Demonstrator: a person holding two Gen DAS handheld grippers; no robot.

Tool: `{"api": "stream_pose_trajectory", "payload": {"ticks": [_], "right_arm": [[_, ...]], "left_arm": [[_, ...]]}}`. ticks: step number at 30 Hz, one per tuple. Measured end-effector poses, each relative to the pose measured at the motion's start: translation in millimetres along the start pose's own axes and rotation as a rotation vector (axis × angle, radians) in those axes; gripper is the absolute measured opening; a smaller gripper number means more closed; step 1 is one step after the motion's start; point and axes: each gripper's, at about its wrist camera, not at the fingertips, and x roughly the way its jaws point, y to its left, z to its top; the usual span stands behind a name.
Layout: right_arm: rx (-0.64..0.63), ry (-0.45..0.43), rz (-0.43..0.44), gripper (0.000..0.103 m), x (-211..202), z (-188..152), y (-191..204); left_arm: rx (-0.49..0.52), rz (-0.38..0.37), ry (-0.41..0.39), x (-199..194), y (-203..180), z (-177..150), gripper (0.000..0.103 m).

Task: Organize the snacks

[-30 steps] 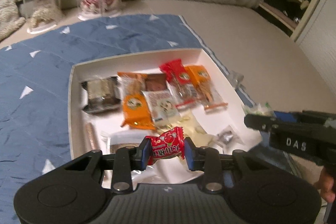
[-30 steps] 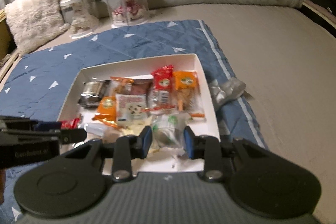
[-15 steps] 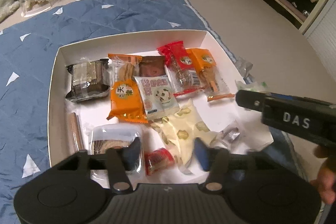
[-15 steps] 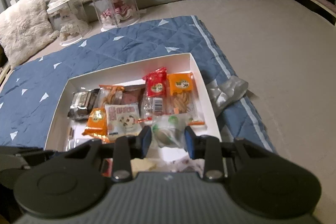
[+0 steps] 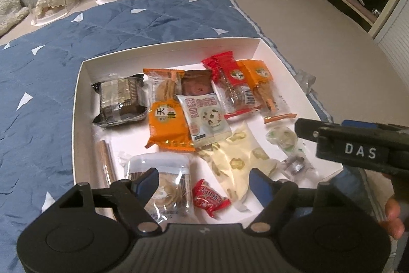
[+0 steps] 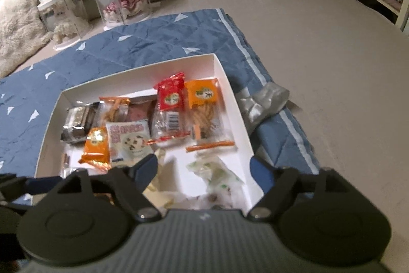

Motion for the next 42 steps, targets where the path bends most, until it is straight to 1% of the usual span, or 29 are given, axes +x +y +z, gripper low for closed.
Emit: {"api": "stream_pose_trajectory", "payload": {"ticks": [6,7,8,10,13,14,17,20,24,29,33,36,38,42], "right_arm": [[0.003,-0.027,-0.006,0.088,-14,0,-1],[0.002,-0.037,-0.004,0.090,-18,0,0],[0.000,-0.050,-0.003,0.092,-22,1,1],[0.005,-0.069,-0.001,0.094,-31,1,3],[0.006,-0.101,0.003,0.097,-45,1,5],[0.002,-0.111,-0.001,0.103,-50,0,7],[-0.023,-0.144,-0.018,0.103,-63,-1,10],[-0.038,-0.172,-0.019,0.103,-80,-2,15],[-0.051,-0.232,-0.016,0.103,-109,-6,21],[-0.050,-0.296,0.020,0.103,-146,-13,27],[-0.041,-0.385,0.041,0.103,-182,-23,30],[-0.062,-0.419,0.044,0.103,-202,-31,35],[-0.074,-0.424,0.047,0.103,-212,-38,36],[-0.091,-0.433,0.061,0.103,-226,-57,39]], "left_arm": [[-0.009,0.015,-0.015,-14,6,-2,0.079],[-0.013,0.020,-0.020,-17,7,-3,0.083],[-0.018,0.026,-0.027,-20,9,-3,0.091],[-0.026,0.036,-0.042,-27,13,-4,0.100],[-0.038,0.046,-0.068,-40,19,-5,0.102],[-0.044,0.049,-0.074,-44,21,-6,0.103],[-0.054,0.060,-0.085,-59,26,-5,0.103],[-0.048,0.079,-0.116,-80,29,-6,0.103],[-0.054,0.087,-0.180,-115,35,-11,0.103],[-0.072,0.099,-0.275,-162,44,-20,0.103],[-0.066,0.146,-0.348,-195,45,-31,0.103],[-0.061,0.184,-0.395,-217,44,-44,0.103],[-0.052,0.180,-0.421,-229,43,-54,0.103],[-0.053,0.134,-0.472,-253,44,-79,0.103]]}}
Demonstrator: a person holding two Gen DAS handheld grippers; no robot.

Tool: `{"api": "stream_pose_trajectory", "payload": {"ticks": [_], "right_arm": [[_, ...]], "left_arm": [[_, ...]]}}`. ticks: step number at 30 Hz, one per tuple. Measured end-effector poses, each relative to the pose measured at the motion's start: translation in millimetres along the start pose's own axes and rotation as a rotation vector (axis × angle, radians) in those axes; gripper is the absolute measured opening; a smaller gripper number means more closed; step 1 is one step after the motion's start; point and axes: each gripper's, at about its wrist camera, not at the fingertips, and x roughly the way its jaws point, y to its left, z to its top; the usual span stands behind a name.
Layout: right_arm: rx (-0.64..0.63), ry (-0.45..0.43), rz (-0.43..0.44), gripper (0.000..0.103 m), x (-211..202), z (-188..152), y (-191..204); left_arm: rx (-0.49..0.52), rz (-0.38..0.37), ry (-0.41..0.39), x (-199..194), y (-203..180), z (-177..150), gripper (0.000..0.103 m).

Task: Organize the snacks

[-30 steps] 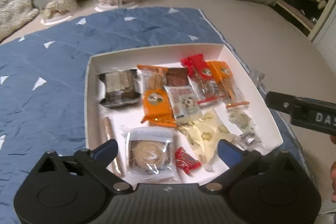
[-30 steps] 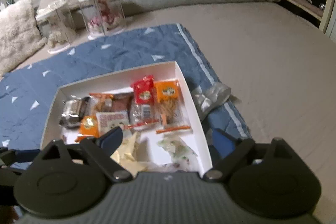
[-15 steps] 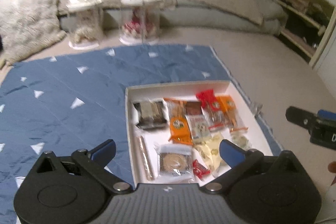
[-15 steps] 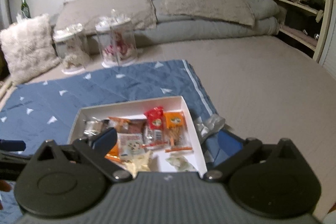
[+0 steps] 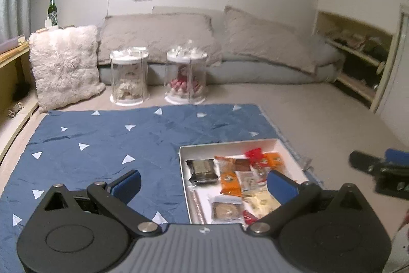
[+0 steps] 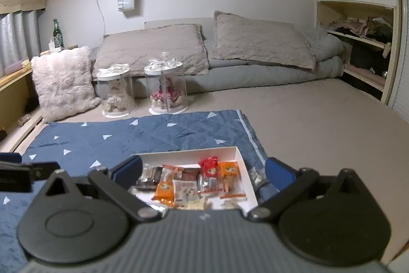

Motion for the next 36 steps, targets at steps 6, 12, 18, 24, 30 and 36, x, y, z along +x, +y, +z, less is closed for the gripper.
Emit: {"api": "stream_pose_trajectory", "payload": {"ticks": [6,12,18,24,30,36], "right_arm": [[-0.029,0.001,-0.012,0.103,-28,-20,1],[-0.019,0.007,0.033,0.103,-46,-36,-2],[-0.026,0.010,0.039,0.103,-57,-57,-4],[-0.072,0.012,0.028,0.103,-61,-76,3],[-0.093,0.017,0.029,0.103,-60,-88,4],[-0.095,0.027,0.026,0.103,-59,-97,4]], "left_arm": [[-0.023,-0.022,-0.036,-35,7,-24,0.103],[0.017,0.042,-0.052,-53,8,-51,0.103],[0.016,0.105,-0.033,-57,15,-74,0.103],[0.021,0.123,-0.021,-61,21,-93,0.103],[0.046,0.143,-0.020,-62,24,-108,0.103],[0.066,0.147,-0.024,-63,24,-117,0.103]]}}
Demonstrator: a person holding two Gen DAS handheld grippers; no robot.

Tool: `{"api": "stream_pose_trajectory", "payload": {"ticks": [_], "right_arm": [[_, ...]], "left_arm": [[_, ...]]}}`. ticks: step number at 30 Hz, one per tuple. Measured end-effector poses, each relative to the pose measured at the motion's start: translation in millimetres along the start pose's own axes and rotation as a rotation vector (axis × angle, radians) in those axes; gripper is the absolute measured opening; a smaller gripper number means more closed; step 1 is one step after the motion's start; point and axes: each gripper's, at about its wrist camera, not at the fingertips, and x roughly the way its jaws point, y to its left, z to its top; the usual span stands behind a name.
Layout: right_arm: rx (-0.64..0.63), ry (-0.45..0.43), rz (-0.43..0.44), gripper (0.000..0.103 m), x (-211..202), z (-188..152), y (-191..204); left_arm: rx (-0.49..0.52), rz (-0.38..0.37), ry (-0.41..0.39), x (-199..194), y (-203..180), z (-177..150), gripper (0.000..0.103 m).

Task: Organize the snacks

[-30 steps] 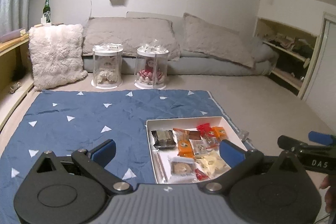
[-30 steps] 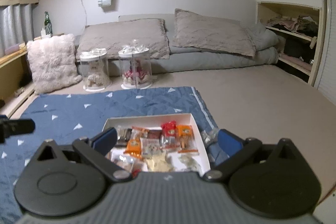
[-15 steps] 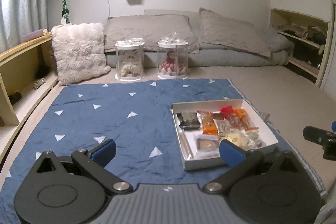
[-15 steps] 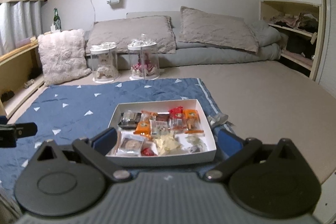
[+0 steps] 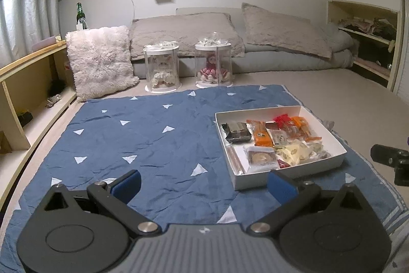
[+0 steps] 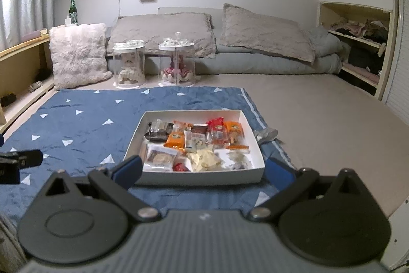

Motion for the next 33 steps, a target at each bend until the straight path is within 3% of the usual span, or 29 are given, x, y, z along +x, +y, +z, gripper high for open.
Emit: {"api": "stream_pose_trajectory", "payload": {"ticks": [33], "right_arm": [[-0.046,-0.020,0.005,0.103,8.7,-3.7,1.4]], "left_arm": [[0.003,-0.016,0.007,2.9,4.7,-3.4,0.103]]}}
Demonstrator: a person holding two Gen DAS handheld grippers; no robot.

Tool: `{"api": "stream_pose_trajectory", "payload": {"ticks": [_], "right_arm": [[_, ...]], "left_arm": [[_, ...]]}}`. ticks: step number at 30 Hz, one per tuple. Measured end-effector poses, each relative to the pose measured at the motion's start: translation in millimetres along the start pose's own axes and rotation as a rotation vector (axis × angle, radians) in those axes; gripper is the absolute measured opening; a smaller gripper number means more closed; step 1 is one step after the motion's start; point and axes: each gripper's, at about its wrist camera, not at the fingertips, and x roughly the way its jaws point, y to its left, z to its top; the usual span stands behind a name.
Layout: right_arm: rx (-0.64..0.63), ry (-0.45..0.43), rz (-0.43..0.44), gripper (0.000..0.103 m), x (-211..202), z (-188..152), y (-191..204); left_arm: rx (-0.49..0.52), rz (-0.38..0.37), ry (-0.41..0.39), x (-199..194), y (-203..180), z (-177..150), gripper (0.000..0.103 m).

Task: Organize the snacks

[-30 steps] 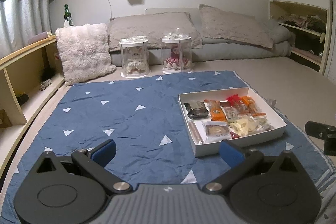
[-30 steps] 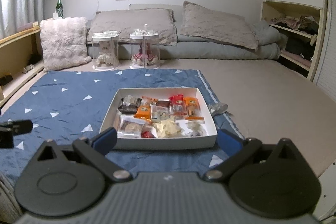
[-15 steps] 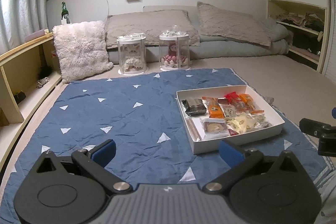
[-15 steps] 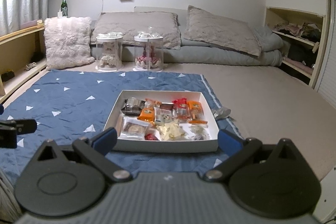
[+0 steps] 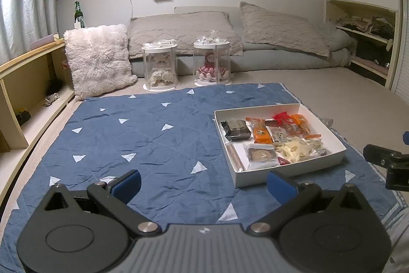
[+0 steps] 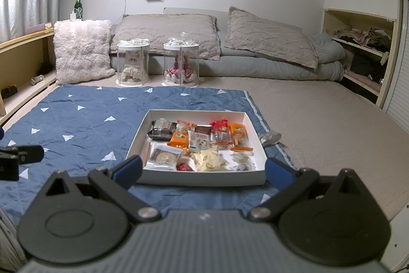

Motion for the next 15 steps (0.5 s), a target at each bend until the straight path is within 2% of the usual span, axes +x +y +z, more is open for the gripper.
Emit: {"api": "stream_pose_trajectory", "payload": {"ticks": [15], "right_arm": [[0.001,0.000,-0.001,0.103,0.0,-0.1,-0.6]], "left_arm": [[0.000,0.000,0.001,0.0,-0.2,0.2,0.103]]}}
